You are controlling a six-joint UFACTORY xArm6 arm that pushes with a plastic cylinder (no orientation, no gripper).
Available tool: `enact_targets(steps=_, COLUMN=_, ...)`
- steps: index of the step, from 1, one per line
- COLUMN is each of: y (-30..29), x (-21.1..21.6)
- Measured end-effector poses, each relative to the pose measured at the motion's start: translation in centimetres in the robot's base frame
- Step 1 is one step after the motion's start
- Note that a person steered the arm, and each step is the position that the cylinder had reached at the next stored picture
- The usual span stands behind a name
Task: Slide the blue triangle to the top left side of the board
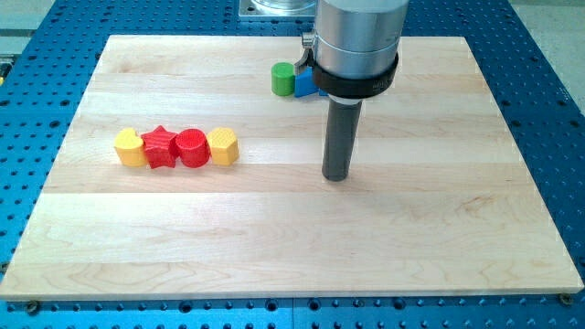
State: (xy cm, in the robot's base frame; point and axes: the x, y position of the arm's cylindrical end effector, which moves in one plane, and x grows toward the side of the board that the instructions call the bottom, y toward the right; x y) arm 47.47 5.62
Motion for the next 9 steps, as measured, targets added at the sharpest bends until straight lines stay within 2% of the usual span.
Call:
enact_targets(steps=3, y=0.1, x=-0.6)
enact_targets(steps=4, y=2.8, x=-4.6)
enact_targets(steps=7, y=3.0, x=-7.2)
enact_targets(steps=8, y=1.7, x=-7.0)
enact_targets(steps=9, y=-4.1, x=-7.0)
